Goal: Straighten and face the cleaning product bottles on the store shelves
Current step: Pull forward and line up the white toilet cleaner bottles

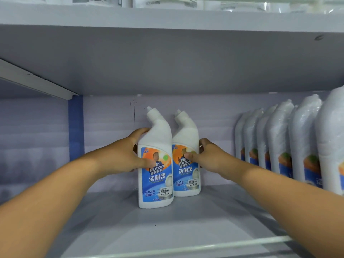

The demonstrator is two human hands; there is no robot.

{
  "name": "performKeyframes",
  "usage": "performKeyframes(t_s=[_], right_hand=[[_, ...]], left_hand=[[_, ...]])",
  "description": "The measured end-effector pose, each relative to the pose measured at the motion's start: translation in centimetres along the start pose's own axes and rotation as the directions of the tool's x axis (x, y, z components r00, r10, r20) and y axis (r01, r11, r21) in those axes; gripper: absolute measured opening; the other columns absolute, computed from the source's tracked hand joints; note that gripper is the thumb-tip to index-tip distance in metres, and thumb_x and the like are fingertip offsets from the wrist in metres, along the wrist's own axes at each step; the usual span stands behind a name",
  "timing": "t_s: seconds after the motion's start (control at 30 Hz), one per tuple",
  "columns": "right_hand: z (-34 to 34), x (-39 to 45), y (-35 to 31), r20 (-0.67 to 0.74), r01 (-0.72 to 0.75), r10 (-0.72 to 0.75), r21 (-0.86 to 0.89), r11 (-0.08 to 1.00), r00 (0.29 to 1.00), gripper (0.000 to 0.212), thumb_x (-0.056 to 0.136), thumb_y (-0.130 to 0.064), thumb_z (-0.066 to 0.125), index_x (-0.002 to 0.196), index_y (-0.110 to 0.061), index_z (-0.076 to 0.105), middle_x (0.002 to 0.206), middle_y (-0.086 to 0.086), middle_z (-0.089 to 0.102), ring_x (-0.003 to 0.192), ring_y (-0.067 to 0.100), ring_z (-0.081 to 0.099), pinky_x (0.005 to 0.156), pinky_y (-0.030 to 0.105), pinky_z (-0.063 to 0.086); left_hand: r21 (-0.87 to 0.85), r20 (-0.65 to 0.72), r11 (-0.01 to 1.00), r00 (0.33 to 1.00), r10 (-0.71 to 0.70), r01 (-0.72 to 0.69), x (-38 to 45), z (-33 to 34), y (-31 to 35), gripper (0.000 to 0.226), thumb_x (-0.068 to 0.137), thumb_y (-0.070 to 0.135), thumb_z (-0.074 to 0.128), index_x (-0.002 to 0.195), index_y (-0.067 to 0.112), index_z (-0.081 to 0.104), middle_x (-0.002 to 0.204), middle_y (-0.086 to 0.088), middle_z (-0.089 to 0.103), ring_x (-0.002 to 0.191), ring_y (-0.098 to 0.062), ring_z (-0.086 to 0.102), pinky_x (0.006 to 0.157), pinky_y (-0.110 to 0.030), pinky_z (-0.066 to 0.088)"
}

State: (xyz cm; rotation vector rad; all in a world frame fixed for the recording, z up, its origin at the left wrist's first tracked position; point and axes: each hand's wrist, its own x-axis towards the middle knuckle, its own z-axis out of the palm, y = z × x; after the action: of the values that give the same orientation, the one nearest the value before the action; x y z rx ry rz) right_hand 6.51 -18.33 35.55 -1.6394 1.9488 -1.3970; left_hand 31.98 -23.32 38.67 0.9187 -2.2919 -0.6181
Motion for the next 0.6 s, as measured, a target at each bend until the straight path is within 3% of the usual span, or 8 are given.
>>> performKeyframes(t_s=[0.07, 0.13, 0.23, 0.27, 0.33, 0.4, 0.5, 0.6], right_hand=[[0.2, 0.0, -0.4, -0.012, -0.082, 0.085, 0.138, 0.987, 0.996, 0.057, 0.095, -0.056, 0.058, 0.134, -0.017, 0.040, 0.108, -0.002, 0.066, 0.092, 0.012, 0.066, 0.075, 0.026, 0.054], [0.3, 0.7, -0.3, -0.012, -0.126, 0.138, 0.331, 0.935, 0.990, 0.066, 0.098, -0.066, 0.042, 0.141, -0.017, 0.043, 0.115, 0.004, 0.069, 0.103, 0.020, 0.068, 0.093, 0.036, 0.054], [0.4, 0.6, -0.5, 0.065, -0.148, 0.135, 0.571, 0.808, 0.989, 0.060, 0.101, -0.064, 0.028, 0.122, -0.018, 0.060, 0.104, 0.003, 0.076, 0.099, 0.016, 0.070, 0.083, 0.029, 0.053], [0.6, 0.5, -0.5, 0.081, -0.158, 0.137, 0.599, 0.785, 0.987, 0.061, 0.101, -0.065, 0.026, 0.119, -0.020, 0.062, 0.100, 0.003, 0.078, 0.098, 0.017, 0.071, 0.083, 0.031, 0.054], [1.0, 0.6, -0.6, 0.099, -0.169, 0.138, 0.624, 0.763, 0.986, 0.063, 0.100, -0.068, 0.025, 0.120, -0.021, 0.063, 0.099, 0.004, 0.080, 0.097, 0.020, 0.073, 0.086, 0.035, 0.055], [1.1, 0.4, -0.8, 0.107, -0.186, 0.153, 0.624, 0.759, 0.982, 0.065, 0.098, -0.070, 0.025, 0.122, -0.022, 0.063, 0.101, 0.005, 0.080, 0.098, 0.021, 0.074, 0.088, 0.037, 0.056], [0.9, 0.5, -0.8, 0.142, -0.222, 0.172, 0.606, 0.764, 0.975, 0.068, 0.096, -0.073, 0.026, 0.126, -0.023, 0.061, 0.108, 0.005, 0.078, 0.106, 0.024, 0.072, 0.100, 0.045, 0.052], [0.8, 0.3, -0.9, 0.151, -0.233, 0.177, 0.615, 0.754, 0.972, 0.066, 0.097, -0.072, 0.028, 0.126, -0.023, 0.061, 0.108, 0.005, 0.078, 0.105, 0.024, 0.073, 0.094, 0.044, 0.055]], left_hand=[[-0.152, -0.120, 0.986, 0.989, -0.084, 0.065, 1.0, -0.3, -0.3, 0.074, 0.082, 0.069, 0.060, 0.142, 0.037, 0.033, 0.107, 0.000, 0.070, 0.098, -0.017, 0.070, 0.085, -0.034, 0.059], [-0.444, -0.167, 0.878, 0.946, -0.276, 0.178, 2.4, -0.3, -1.8, 0.099, 0.074, 0.088, 0.038, 0.147, 0.021, 0.040, 0.121, -0.010, 0.065, 0.112, -0.026, 0.063, 0.101, -0.041, 0.051], [-0.650, 0.169, 0.664, 0.922, -0.348, 0.370, 3.5, 1.1, -4.3, 0.137, 0.042, 0.107, 0.041, 0.137, 0.010, 0.051, 0.136, -0.014, 0.057, 0.127, -0.028, 0.054, 0.114, -0.043, 0.038], [-0.685, 0.233, 0.618, 0.919, -0.317, 0.386, 3.6, 1.8, -4.6, 0.133, 0.037, 0.108, 0.043, 0.123, 0.008, 0.058, 0.133, -0.010, 0.057, 0.122, -0.027, 0.056, 0.112, -0.041, 0.041], [-0.709, 0.243, 0.595, 0.923, -0.298, 0.379, 3.5, 2.9, -3.9, 0.117, 0.064, 0.102, 0.030, 0.109, 0.003, 0.073, 0.127, -0.011, 0.067, 0.117, -0.029, 0.064, 0.099, -0.042, 0.050], [-0.697, 0.181, 0.625, 0.929, -0.322, 0.352, 3.9, 3.5, -3.6, 0.112, 0.078, 0.093, 0.016, 0.112, 0.004, 0.074, 0.123, -0.018, 0.072, 0.117, -0.034, 0.067, 0.098, -0.047, 0.052], [-0.711, 0.176, 0.610, 0.929, -0.325, 0.348, 3.9, 3.5, -3.9, 0.121, 0.069, 0.099, 0.018, 0.122, 0.001, 0.067, 0.132, -0.022, 0.064, 0.127, -0.038, 0.060, 0.108, -0.049, 0.048], [-0.687, 0.171, 0.638, 0.931, -0.323, 0.347, 4.0, 3.5, -4.1, 0.115, 0.075, 0.095, 0.016, 0.121, 0.004, 0.069, 0.128, -0.022, 0.068, 0.123, -0.037, 0.063, 0.106, -0.050, 0.050]])
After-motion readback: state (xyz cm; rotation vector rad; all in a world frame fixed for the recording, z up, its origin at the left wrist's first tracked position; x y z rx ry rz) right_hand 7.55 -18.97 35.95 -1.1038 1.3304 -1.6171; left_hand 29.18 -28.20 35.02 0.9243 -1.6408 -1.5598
